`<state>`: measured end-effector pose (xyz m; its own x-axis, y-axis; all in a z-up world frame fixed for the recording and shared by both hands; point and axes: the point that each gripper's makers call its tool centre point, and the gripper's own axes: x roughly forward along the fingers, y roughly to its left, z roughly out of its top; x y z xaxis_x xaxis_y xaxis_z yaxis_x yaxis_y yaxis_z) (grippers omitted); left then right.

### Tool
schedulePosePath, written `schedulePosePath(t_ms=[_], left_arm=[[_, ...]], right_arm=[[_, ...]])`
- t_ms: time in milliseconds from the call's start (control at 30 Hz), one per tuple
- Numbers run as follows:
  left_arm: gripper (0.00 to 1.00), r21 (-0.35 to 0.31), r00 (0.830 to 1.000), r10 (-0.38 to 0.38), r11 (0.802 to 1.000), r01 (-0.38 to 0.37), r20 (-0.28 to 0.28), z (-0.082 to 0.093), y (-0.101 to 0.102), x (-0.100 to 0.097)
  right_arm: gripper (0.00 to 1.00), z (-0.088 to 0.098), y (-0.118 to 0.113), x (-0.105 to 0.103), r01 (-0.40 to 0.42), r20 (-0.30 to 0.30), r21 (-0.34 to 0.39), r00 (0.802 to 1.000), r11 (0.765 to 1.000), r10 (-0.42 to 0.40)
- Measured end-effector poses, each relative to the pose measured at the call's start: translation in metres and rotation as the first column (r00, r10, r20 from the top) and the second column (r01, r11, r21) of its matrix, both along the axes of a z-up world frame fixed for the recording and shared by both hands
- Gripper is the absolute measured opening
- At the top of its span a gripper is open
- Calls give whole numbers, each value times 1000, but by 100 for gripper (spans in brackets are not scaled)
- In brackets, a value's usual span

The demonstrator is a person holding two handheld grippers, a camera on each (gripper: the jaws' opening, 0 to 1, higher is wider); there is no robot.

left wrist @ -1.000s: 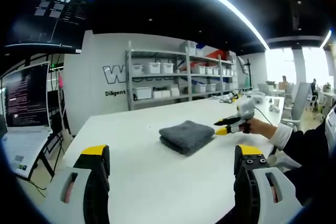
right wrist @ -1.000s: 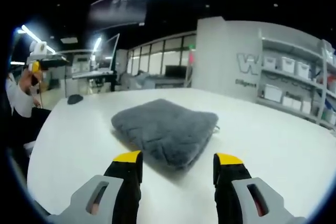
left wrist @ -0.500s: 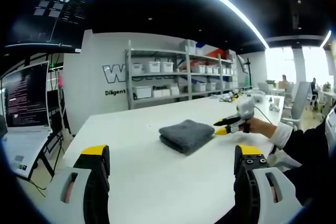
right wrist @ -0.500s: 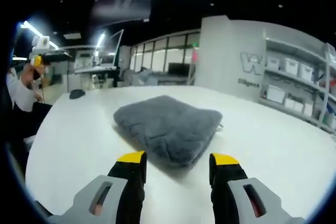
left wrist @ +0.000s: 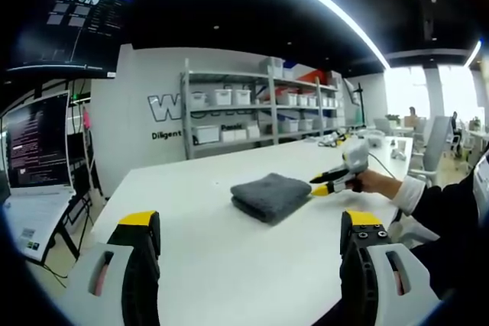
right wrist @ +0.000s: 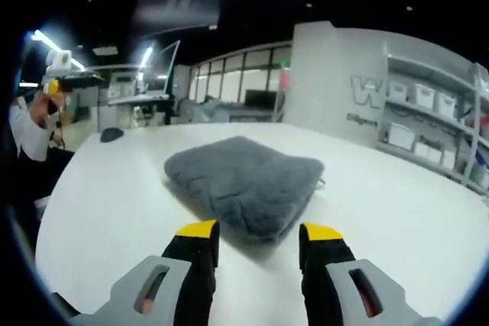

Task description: Open the folded towel by lifting each exposed corner and separating the folded layers until the towel lies flat within the target outline without major curled edges

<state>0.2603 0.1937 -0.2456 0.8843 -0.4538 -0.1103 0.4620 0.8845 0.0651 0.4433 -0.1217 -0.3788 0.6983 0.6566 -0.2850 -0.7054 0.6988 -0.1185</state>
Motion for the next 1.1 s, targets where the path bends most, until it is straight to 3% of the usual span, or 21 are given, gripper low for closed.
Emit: schedulePosePath(t_ms=[700, 1100], left_arm=[[97, 2, 1000, 0, 1000, 0, -7, -2, -1, 0], [97, 0, 1000, 0, 1000, 0, -5, -1, -1, -1]], right_arm=[[36, -6, 4, 1, -21, -2, -32, 1000, 999, 21], [30, -6, 7, -3, -38, 22, -64, 999, 997, 39]])
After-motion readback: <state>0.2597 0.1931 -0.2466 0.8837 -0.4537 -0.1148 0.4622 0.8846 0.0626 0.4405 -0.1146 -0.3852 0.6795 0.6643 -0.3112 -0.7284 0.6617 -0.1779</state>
